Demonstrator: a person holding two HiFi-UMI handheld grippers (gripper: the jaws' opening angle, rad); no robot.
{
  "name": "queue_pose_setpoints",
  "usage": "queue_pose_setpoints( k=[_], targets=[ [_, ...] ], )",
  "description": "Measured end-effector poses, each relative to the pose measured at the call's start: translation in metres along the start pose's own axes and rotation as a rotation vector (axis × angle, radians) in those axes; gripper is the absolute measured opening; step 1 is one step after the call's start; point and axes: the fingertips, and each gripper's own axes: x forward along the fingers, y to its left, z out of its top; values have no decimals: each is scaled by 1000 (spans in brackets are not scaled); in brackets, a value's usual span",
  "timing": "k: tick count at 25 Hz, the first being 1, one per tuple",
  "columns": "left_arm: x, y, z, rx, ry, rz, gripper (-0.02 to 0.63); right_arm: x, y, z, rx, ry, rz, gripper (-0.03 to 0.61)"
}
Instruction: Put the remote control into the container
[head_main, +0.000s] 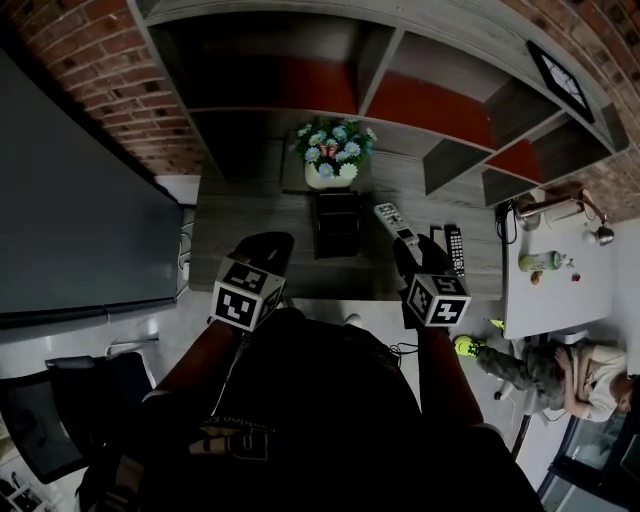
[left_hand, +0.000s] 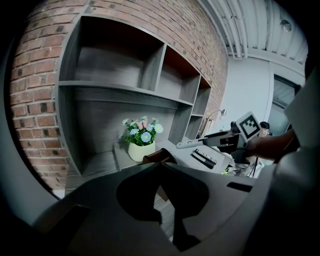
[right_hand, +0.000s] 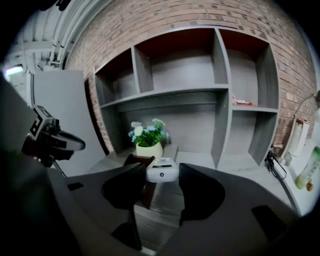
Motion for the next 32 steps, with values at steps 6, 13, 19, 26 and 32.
queue_pose_setpoints(
  k=[6, 13, 19, 26, 32],
  targets=[
    [-10, 8, 4, 9, -20, 33, 6, 29, 59, 20, -13, 38, 139, 216],
    [-24, 10, -5, -13, -23, 56, 6, 63, 67, 6, 72, 145, 104, 216],
    [-34, 15, -14, -48, -22, 91, 6, 92, 70, 16, 69, 159, 97, 218],
    [-37, 16, -10, -53, -35, 116, 6, 104, 86, 15, 34, 164, 173, 218],
    [-21, 3, -10, -38, -7, 83, 6, 78, 87, 2, -37, 115, 222, 218]
  ],
)
